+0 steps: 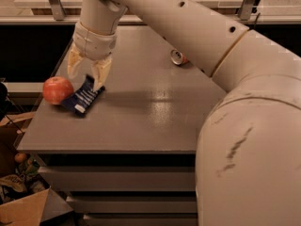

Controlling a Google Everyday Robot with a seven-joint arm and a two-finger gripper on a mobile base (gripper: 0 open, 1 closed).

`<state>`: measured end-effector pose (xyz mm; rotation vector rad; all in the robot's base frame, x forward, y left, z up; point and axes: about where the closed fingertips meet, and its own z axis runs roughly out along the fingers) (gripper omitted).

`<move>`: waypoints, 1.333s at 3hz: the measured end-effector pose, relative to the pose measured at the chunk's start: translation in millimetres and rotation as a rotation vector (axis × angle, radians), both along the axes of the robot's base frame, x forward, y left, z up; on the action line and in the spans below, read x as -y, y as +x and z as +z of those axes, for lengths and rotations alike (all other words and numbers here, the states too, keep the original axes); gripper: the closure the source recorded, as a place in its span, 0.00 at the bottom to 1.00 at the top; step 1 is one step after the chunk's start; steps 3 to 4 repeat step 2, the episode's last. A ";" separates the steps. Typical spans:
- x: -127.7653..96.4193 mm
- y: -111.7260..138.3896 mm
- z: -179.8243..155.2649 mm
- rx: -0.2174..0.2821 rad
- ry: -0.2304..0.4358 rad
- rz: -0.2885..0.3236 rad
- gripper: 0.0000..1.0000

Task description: Move rxbar blueberry near apple

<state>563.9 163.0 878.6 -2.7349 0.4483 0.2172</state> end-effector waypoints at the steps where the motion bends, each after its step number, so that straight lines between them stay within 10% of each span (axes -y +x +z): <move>1: -2.3 -1.1 -2.3 0.001 -0.010 0.015 0.00; 4: -2.2 -1.3 -3.0 -0.004 -0.012 0.018 0.00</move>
Offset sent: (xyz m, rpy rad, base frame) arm -0.0045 -0.0026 -0.0004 -0.0292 0.0021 0.0260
